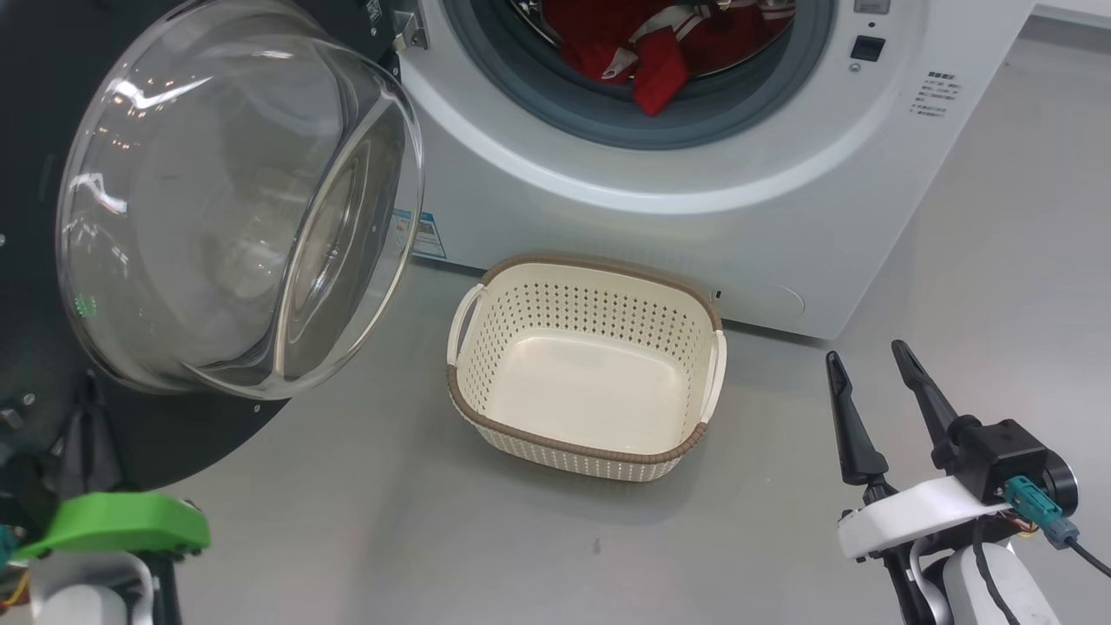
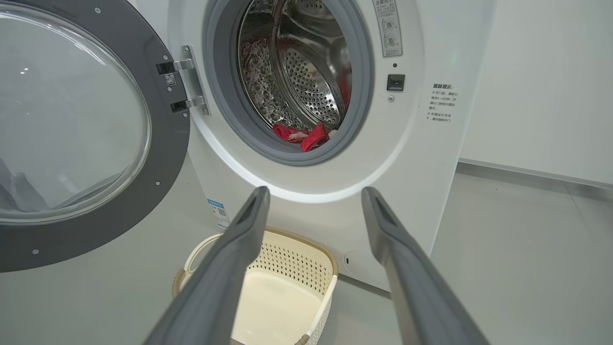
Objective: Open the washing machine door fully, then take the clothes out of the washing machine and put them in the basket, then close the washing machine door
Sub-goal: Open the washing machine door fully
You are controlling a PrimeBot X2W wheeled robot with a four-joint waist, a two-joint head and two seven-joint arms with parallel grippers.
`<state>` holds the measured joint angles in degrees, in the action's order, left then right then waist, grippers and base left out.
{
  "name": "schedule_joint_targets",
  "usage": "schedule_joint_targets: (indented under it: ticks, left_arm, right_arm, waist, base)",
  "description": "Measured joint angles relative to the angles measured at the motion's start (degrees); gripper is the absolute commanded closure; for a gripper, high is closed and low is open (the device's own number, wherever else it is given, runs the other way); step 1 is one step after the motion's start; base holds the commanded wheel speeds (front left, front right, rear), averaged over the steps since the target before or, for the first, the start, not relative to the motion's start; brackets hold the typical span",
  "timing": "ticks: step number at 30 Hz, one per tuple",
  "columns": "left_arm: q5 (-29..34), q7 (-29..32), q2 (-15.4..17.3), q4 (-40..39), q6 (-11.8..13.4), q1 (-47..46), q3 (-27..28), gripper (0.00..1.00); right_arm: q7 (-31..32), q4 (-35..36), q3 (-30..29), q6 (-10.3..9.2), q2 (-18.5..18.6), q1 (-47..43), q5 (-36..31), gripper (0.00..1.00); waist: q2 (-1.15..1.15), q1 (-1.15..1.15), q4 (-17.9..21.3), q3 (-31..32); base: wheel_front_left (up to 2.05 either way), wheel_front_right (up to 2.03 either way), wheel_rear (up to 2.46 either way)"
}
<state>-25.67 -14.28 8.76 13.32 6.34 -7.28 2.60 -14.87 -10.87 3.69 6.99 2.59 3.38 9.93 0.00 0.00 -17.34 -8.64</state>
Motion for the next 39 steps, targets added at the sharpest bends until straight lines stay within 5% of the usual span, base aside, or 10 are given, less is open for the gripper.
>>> schedule_joint_targets:
  ticks: [17, 19, 20, 21, 39]
  left_arm:
    - [3.4, -0.1, -2.8, -8.0, -0.8, 8.7, -6.5, 0.96]
    - [3.6, -0.1, -3.0, -8.5, -1.3, 9.5, -7.6, 0.57]
    - [3.6, -0.1, -3.2, -8.7, -1.5, 10.0, -8.1, 0.17]
    - [3.6, -0.1, -3.4, -8.9, -1.6, 10.5, -8.5, 0.00]
    - [4.6, 1.4, -4.0, -10.7, -2.6, 14.2, -13.5, 0.00]
  right_arm:
    - [0.0, 0.0, 2.5, 0.00, 0.0, -0.2, 1.6, 0.00]
    - [0.0, -0.1, 2.8, 0.00, 0.0, -0.5, 1.8, 0.00]
    - [0.0, -0.1, 2.9, -0.01, 0.0, -0.6, 2.1, 0.00]
    - [0.0, -0.2, 3.1, -0.01, 0.0, -0.7, 2.2, 0.00]
    - [0.0, -0.6, 4.2, -0.57, 0.0, -3.0, 3.5, 0.00]
  waist:
    - [0.00, 0.00, 4.2, 2.5]
    - [0.00, 0.00, 4.9, 2.9]
    - [0.00, 0.00, 5.3, 3.0]
    - [0.00, 0.00, 5.7, 3.2]
    - [0.00, 0.00, 14.7, 5.4]
  base:
    - [0.00, 0.00, 0.00]
    - [0.00, 0.00, 0.00]
    - [0.00, 0.00, 0.00]
    - [0.00, 0.00, 0.00]
    - [0.00, 0.00, 0.00]
